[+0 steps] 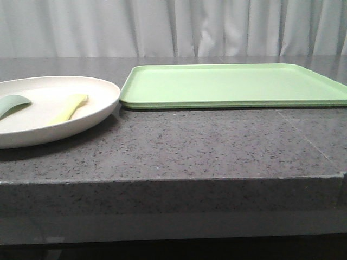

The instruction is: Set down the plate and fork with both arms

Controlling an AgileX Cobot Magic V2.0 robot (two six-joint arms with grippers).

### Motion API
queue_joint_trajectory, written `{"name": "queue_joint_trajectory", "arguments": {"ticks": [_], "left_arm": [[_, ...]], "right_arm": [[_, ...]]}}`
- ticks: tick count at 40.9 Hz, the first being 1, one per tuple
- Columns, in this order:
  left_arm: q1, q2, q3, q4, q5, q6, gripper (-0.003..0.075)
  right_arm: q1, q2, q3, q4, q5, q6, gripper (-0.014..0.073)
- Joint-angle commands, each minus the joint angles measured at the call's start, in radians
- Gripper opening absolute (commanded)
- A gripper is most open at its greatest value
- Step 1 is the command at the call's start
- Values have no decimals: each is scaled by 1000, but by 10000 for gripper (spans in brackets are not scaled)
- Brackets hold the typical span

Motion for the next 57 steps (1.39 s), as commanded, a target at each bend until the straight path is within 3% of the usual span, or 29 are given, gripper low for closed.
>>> {"name": "queue_joint_trajectory", "arguments": {"ticks": [1, 43, 50, 57], "left_arm": [[2, -20, 2, -7, -87, 0, -18], [2, -20, 2, -7, -122, 0, -18], [2, -20, 2, -7, -186, 0, -18], [2, -20, 2, -7, -351, 0, -18]], "right_arm": [[-5, -17, -4, 1, -83, -9, -67], [-5, -17, -4, 3, -136, -9, -67], [-5, -17, -4, 5, -173, -8, -67], [-5, -17, -23, 5, -229, -8, -67]]}}
